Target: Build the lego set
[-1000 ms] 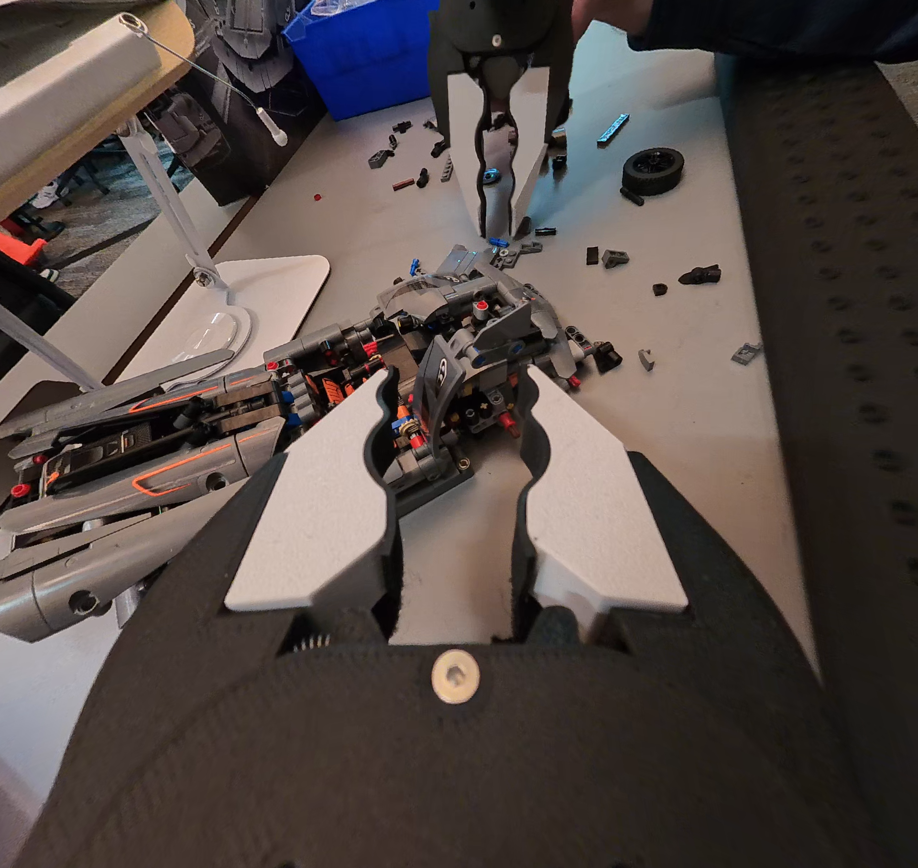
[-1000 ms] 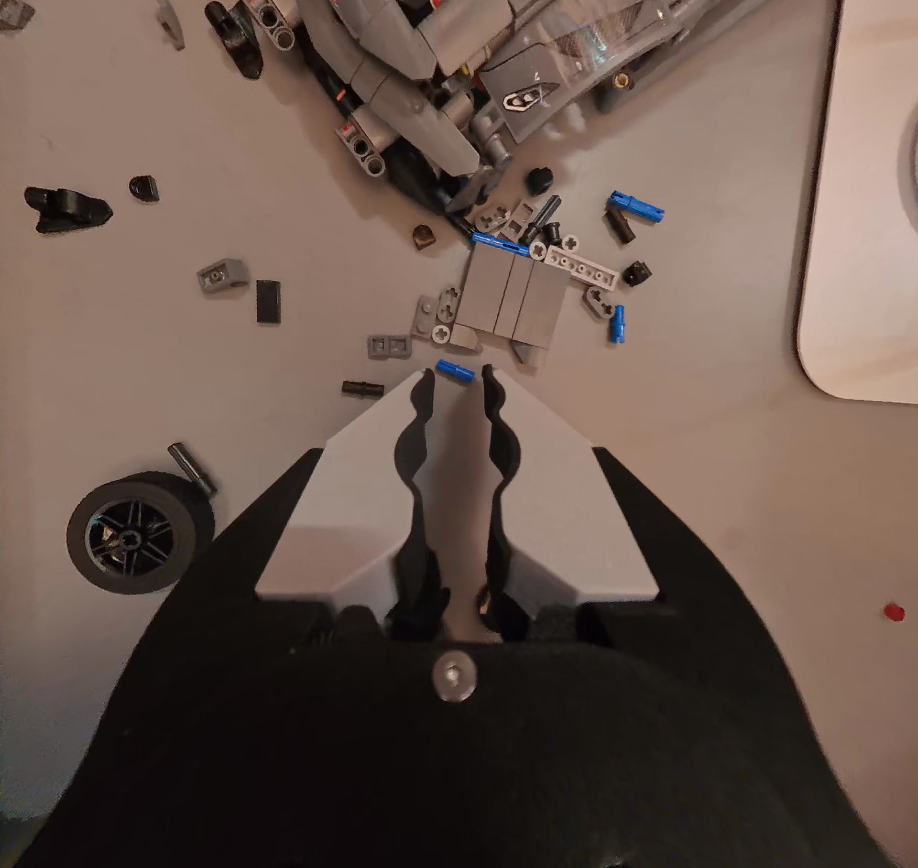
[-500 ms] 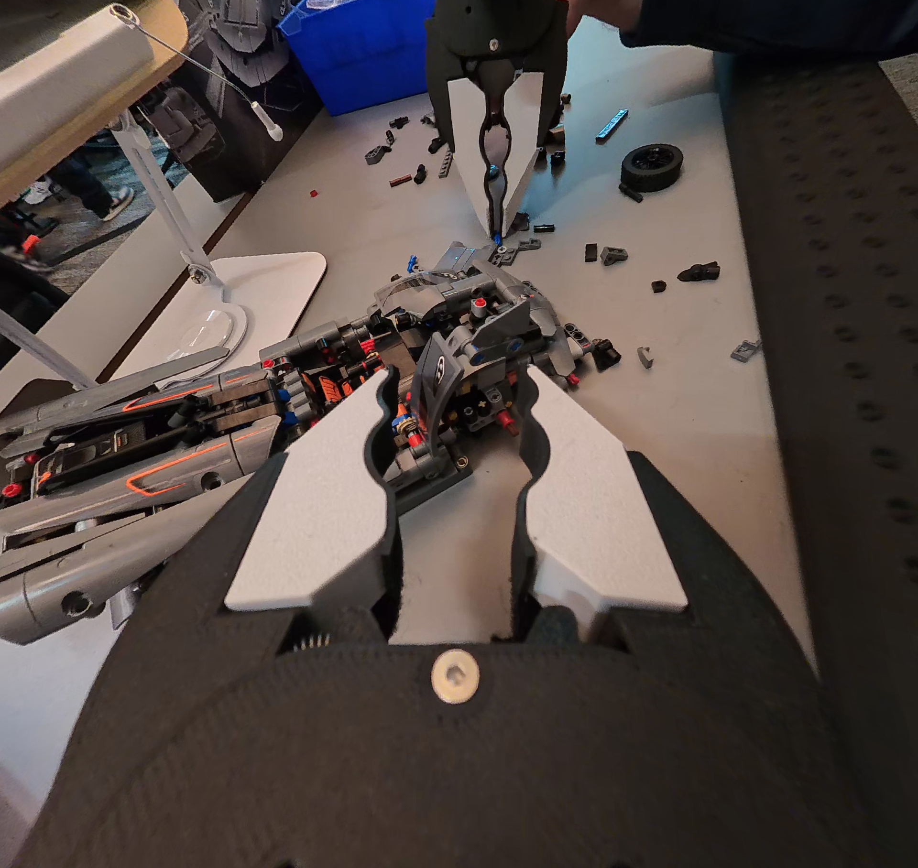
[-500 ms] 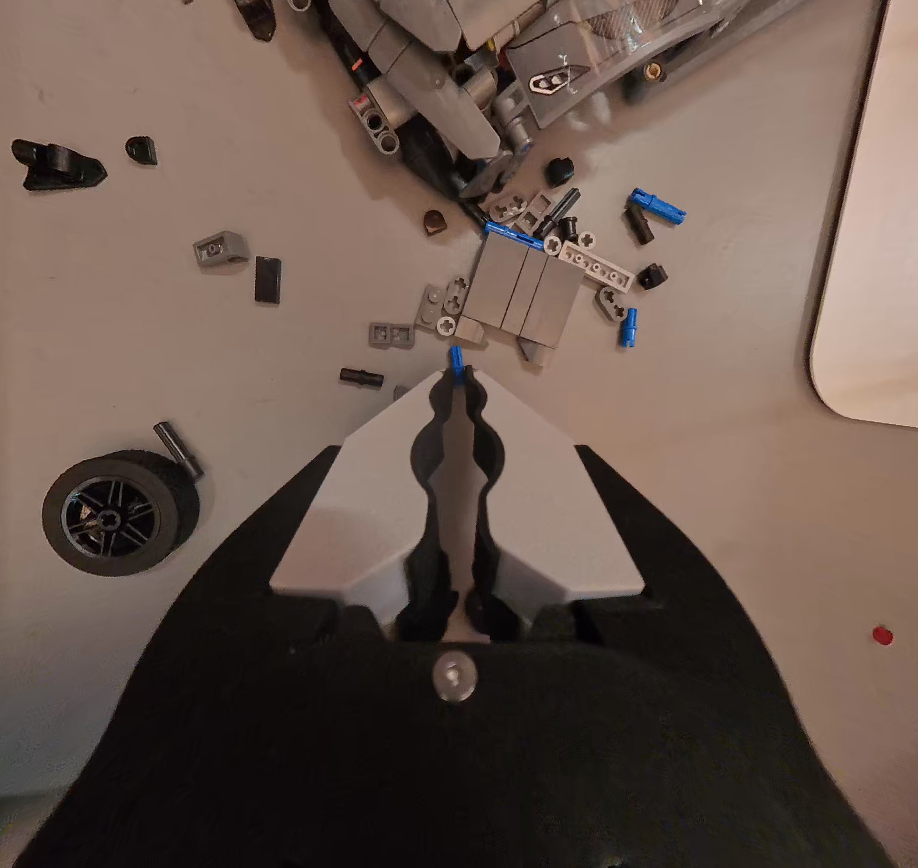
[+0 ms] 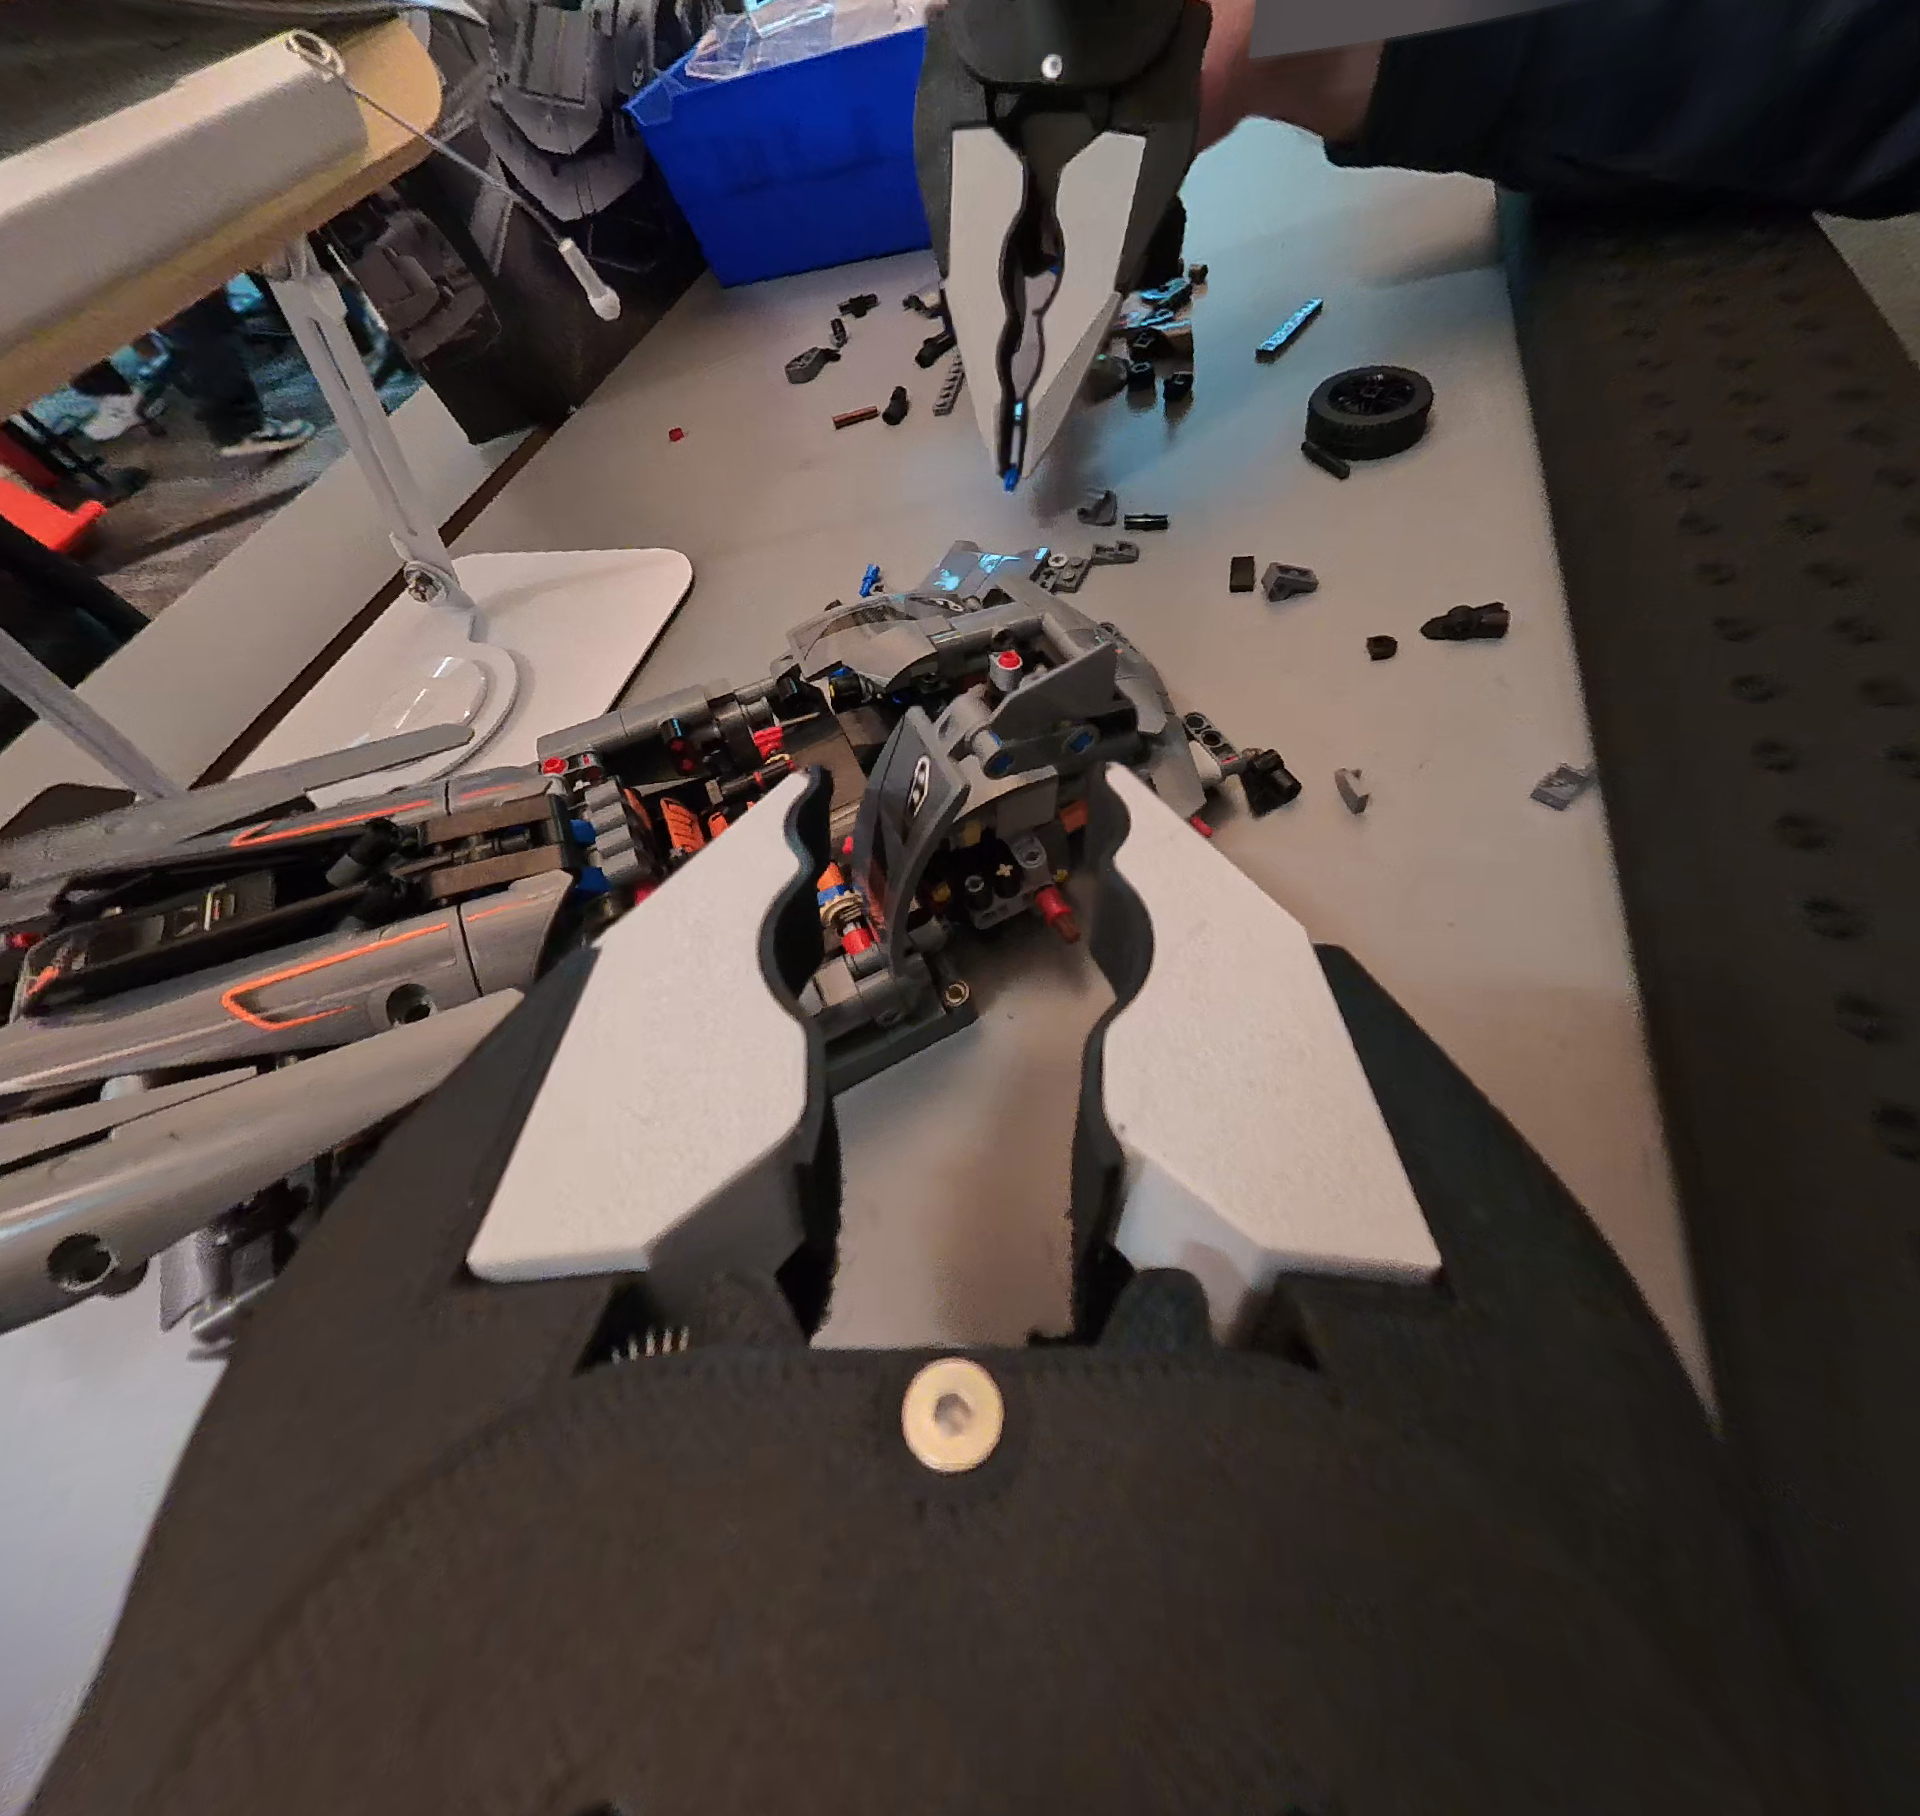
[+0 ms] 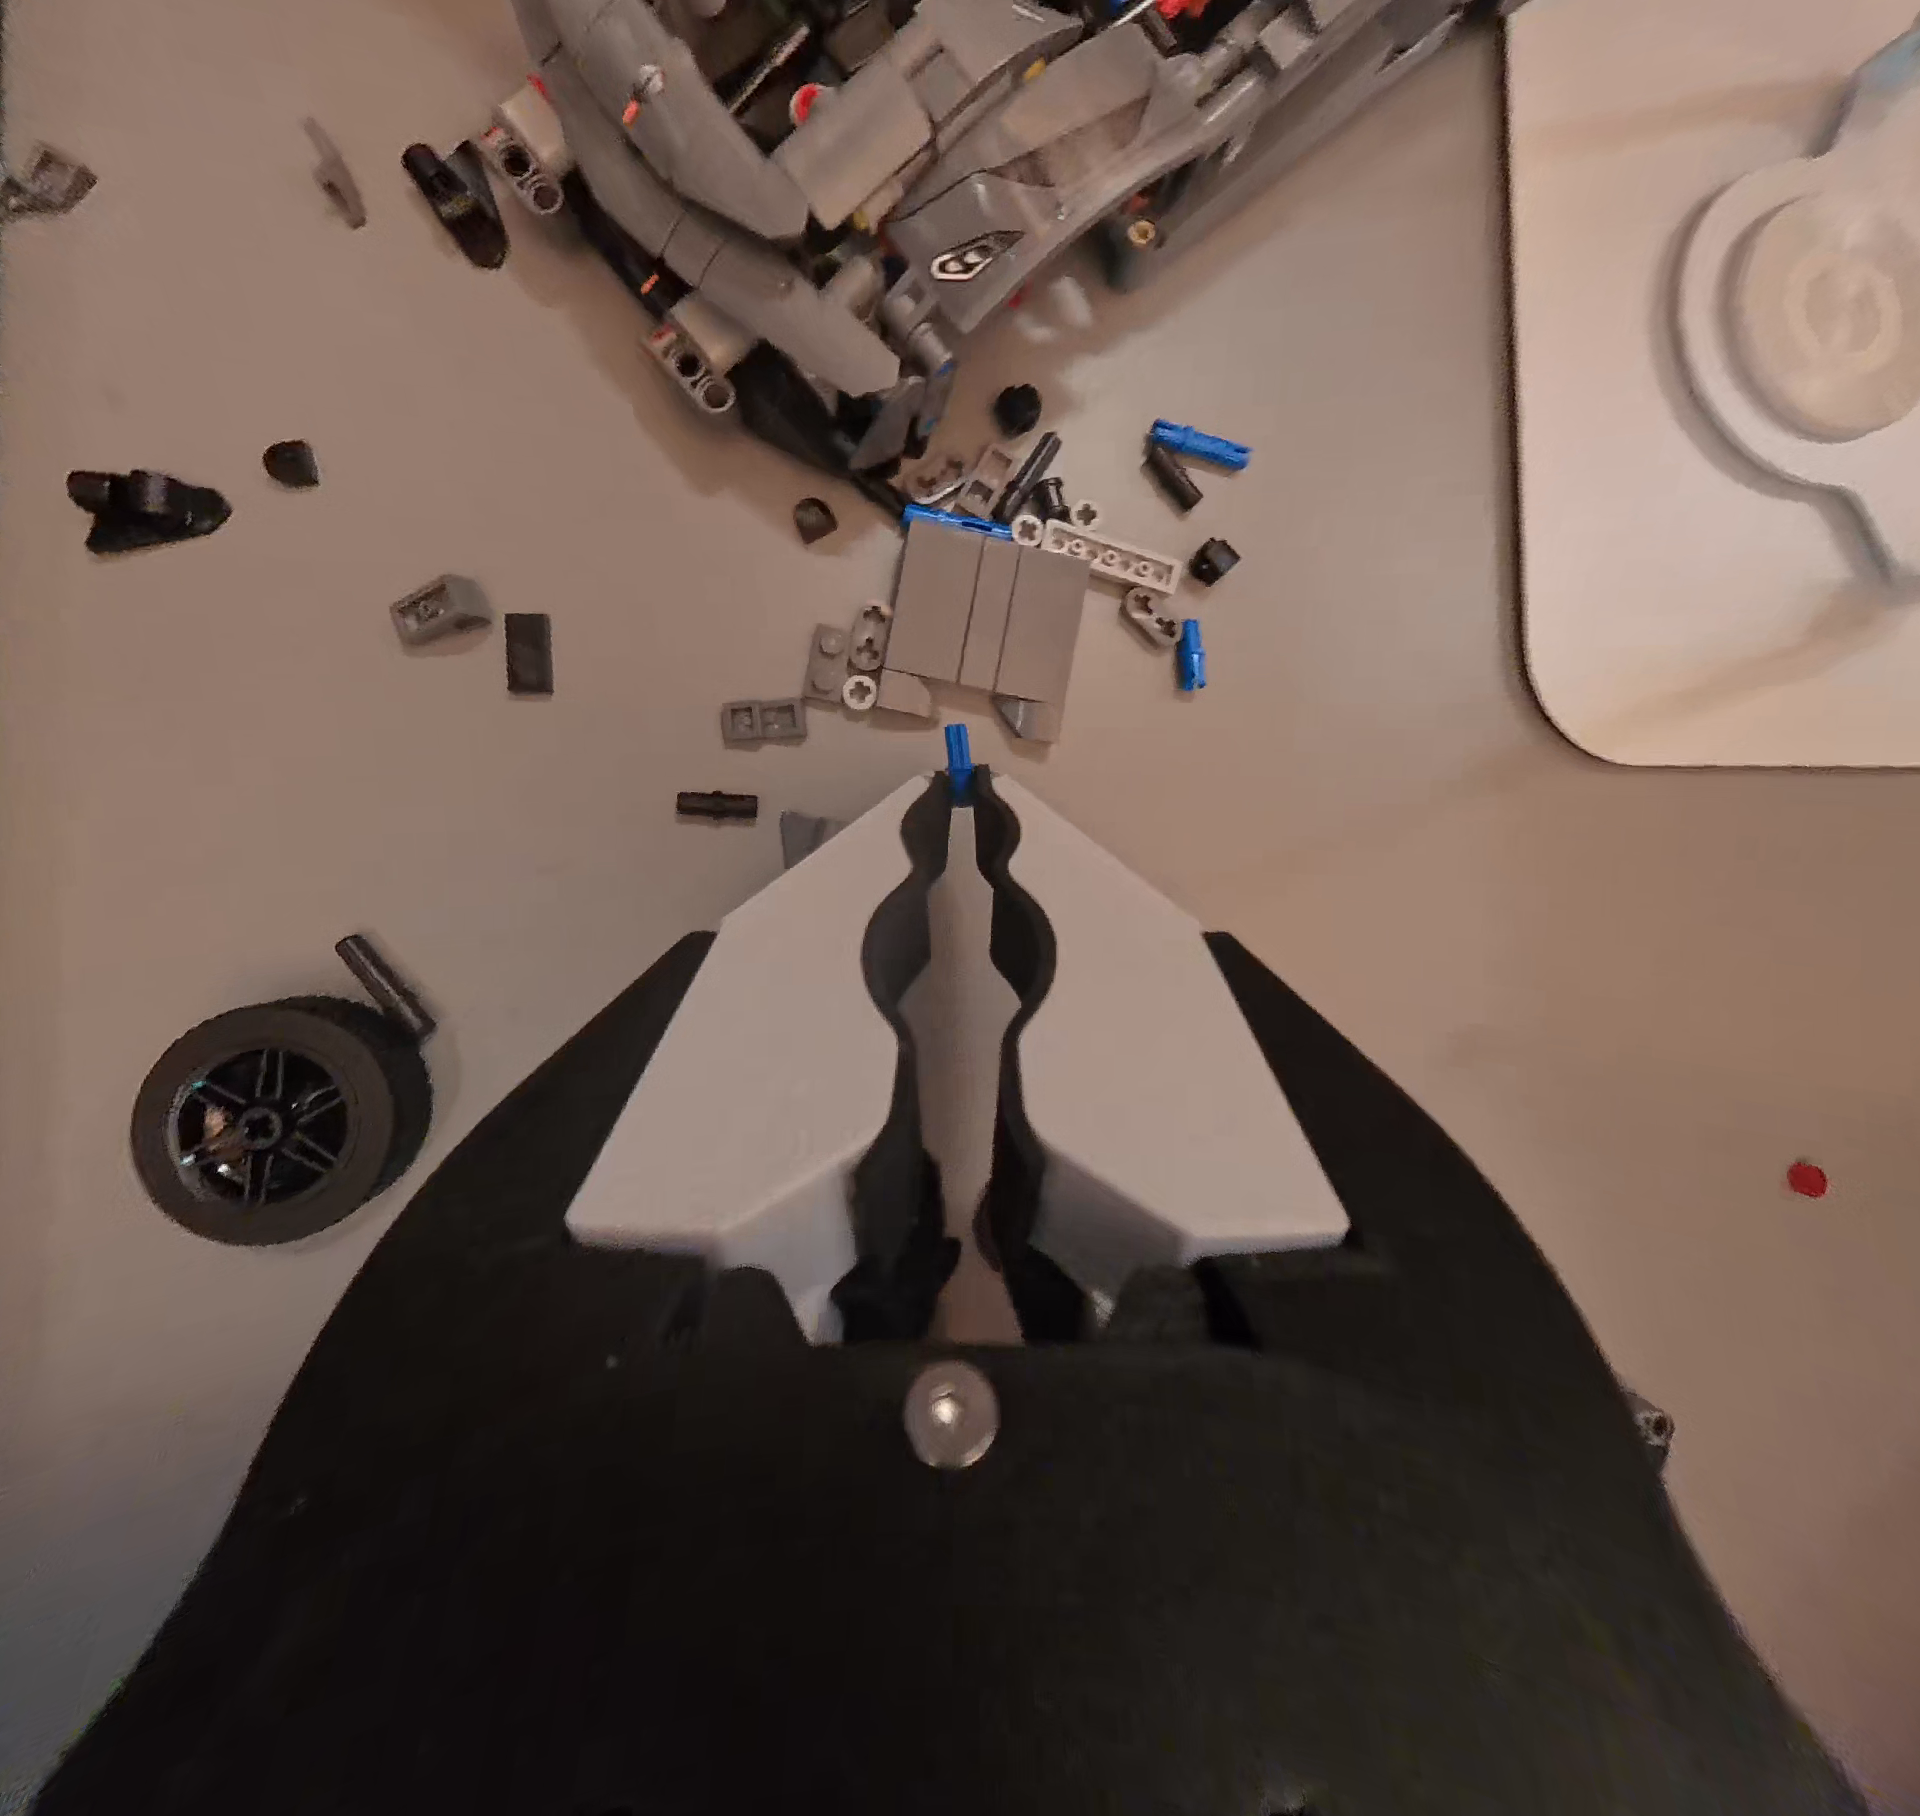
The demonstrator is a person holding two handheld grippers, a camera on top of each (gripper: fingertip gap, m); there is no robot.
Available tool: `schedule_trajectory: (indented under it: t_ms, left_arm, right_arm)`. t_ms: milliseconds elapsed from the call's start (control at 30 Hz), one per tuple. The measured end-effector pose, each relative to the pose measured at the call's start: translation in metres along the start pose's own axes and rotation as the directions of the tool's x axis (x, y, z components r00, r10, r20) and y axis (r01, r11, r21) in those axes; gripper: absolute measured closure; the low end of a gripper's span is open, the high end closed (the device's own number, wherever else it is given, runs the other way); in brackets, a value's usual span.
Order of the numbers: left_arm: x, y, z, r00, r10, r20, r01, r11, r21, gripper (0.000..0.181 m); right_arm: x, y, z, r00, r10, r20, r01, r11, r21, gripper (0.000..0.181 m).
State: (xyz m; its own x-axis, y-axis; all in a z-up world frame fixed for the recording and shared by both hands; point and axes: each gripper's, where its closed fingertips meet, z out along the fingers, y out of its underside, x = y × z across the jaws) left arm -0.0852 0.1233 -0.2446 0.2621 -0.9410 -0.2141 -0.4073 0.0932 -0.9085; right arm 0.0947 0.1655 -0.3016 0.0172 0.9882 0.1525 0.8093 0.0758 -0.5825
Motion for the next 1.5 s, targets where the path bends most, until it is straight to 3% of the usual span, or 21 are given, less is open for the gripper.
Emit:
schedule_trajectory:
  t_ms: [267, 367, 467, 567, 733, 967, 1300, 1500]
  left_arm:
    - [-0.007, -0.006, -0.006, 0.996, -0.059, 0.07, 0.053, 0.995, 0.089, 0.132]
    - [-0.014, -0.012, -0.017, 0.991, -0.097, 0.091, 0.082, 0.984, 0.155, 0.133]
    - [-0.019, -0.011, -0.021, 0.983, -0.171, 0.064, 0.157, 0.971, 0.182, 0.129]
    - [-0.011, -0.01, -0.018, 0.987, -0.158, 0.031, 0.151, 0.975, 0.162, 0.126]
    - [0.009, -0.011, 0.001, 0.999, -0.04, 0.006, 0.039, 0.997, 0.068, 0.129]
    - [0.012, -0.012, 0.006, 0.999, 0.053, -0.007, -0.053, 0.998, 0.017, 0.143]
    - [0.017, -0.014, 0.004, 0.972, 0.124, -0.197, -0.14, 0.988, -0.071, 0.152]
    - [0.018, -0.013, 0.009, 0.967, 0.175, -0.186, -0.186, 0.982, -0.043, 0.156]
  right_arm:
    - [0.006, 0.022, 0.0, 0.994, 0.105, -0.028, -0.105, 0.995, 0.006, 0.18]
    - [0.007, 0.017, -0.008, 0.993, 0.111, -0.033, -0.109, 0.992, 0.06, 0.18]
    - [0.006, 0.011, -0.016, 0.99, 0.13, -0.048, -0.124, 0.987, 0.099, 0.18]
    - [0.005, 0.016, -0.023, 0.987, 0.129, -0.091, -0.122, 0.99, 0.077, 0.18]
    - [-0.005, -0.016, -0.035, 0.979, 0.182, -0.095, -0.16, 0.966, 0.205, 0.18]
    - [-0.033, -0.081, -0.019, 0.981, 0.185, -0.065, -0.158, 0.941, 0.298, 0.181]
    - [-0.052, -0.118, -0.001, 0.977, 0.211, 0.017, -0.203, 0.911, 0.359, 0.18]
    - [-0.064, -0.138, 0.008, 0.962, 0.272, 0.031, -0.263, 0.886, 0.382, 0.179]
